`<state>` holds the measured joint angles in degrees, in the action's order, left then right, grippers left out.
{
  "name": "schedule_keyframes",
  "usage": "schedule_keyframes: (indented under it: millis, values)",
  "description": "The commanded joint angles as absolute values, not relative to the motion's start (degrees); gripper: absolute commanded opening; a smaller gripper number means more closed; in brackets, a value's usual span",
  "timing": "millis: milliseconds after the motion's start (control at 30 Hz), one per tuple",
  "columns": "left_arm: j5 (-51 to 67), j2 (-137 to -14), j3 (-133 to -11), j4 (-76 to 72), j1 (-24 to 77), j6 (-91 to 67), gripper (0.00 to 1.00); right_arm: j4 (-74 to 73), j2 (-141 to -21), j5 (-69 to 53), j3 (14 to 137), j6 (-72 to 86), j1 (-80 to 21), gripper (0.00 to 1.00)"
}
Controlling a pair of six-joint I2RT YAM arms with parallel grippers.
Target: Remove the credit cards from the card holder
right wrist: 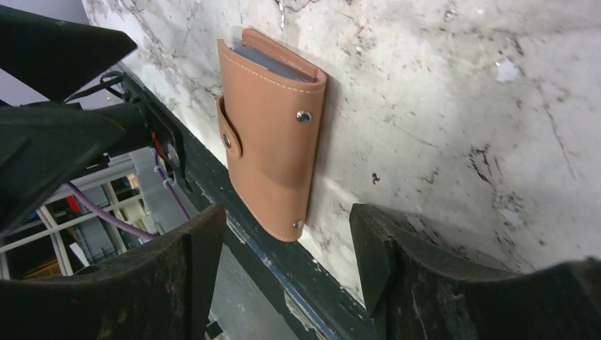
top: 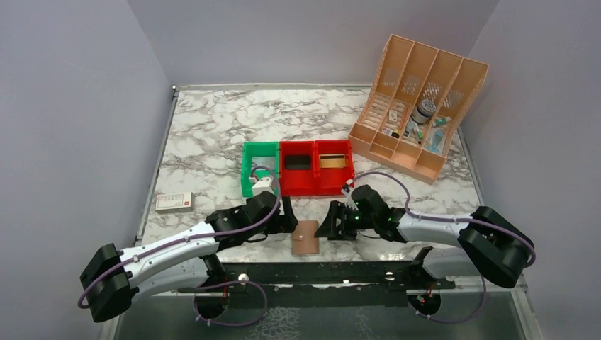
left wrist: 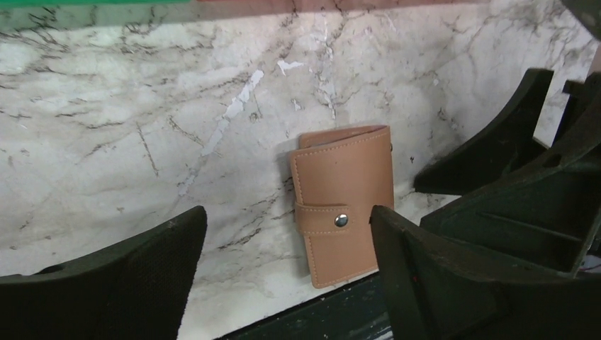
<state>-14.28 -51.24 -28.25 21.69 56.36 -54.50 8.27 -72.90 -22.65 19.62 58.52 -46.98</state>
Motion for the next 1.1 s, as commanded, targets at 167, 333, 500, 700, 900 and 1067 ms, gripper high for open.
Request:
schedule_keyframes:
  millis: [167,333,500,700,900,1067]
  values:
    - [-2.4,-58.7,-32.3,20.6,56.3,-48.0,0.63,15.5,-79.8,-21.3,21.1,59.7,-47.8,0.55]
    - [1.3,-62.4,-33.7,20.5,56.2,-46.0,0.55,18.8,-83.6,-22.1,21.2,60.5,-47.8,0.5]
    - [4.3,-66.1,-35.1,20.8,56.3,-44.1,0.49,19.6,-85.7,-21.4,22.1,61.2,-47.8,0.4]
    - [3.3,-68.3,-35.7,21.1,56.5,-44.2,0.49,20.3,-85.9,-23.4,22.8,62.5,-47.7,0.21]
    - [4.4,-72.1,-37.8,21.1,56.9,-43.6,0.53,19.4,-80.9,-22.4,22.7,64.6,-47.6,0.15]
    - [3.0,-75.4,-40.7,22.1,57.3,-42.6,0.54,16.1,-78.3,-21.2,22.8,64.3,-47.5,0.04]
